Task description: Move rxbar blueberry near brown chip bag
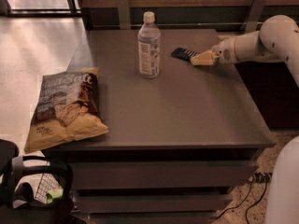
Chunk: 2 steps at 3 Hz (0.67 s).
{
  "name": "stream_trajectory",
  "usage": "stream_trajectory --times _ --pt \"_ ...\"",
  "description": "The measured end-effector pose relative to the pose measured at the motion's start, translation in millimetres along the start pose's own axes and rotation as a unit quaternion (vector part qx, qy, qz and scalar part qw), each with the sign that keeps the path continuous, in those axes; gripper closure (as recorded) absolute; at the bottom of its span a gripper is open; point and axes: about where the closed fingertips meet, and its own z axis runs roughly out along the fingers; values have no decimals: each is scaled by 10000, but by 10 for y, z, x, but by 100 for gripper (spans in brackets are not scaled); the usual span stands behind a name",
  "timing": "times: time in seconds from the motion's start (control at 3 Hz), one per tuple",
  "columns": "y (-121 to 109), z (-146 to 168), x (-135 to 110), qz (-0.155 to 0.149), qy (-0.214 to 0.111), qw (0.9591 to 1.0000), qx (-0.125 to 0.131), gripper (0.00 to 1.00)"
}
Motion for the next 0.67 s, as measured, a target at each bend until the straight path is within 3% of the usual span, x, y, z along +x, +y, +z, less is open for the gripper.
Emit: stream_trajectory --times 0.33,0.67 --pt "5 -14 -27 0 0 10000 -3 100" --pt "6 -18 -33 -1 0 10000 -2 100"
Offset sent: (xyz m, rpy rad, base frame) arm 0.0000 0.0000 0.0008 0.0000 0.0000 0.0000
